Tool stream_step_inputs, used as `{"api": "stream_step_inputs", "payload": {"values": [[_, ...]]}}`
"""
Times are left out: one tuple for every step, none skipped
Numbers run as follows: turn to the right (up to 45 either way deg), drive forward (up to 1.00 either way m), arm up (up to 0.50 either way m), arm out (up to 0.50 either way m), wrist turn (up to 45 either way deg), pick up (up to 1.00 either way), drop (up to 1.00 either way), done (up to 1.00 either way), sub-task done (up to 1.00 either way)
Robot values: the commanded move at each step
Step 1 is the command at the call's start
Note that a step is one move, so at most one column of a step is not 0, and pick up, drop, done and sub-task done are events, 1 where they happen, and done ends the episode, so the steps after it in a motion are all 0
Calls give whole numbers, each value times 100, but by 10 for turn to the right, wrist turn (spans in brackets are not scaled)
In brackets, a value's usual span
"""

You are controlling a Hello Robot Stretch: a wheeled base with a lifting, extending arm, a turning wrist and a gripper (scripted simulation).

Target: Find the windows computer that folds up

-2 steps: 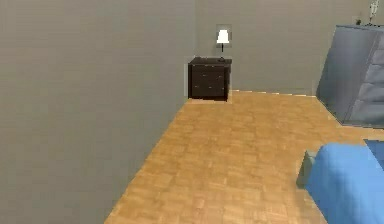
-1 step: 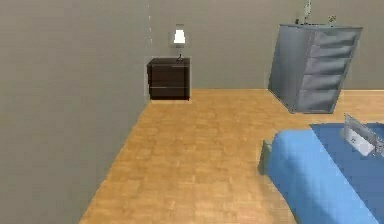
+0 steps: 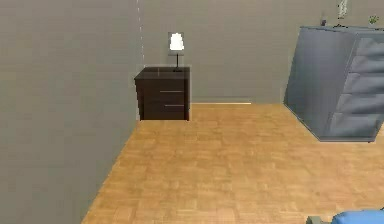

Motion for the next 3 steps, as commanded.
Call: {"api": "stream_step_inputs", "payload": {"values": [[450,0,0,0,0,0,0,0,0],[240,0,0,0,0,0,0,0,0],[0,0,0,0,0,0,0,100,0]]}}
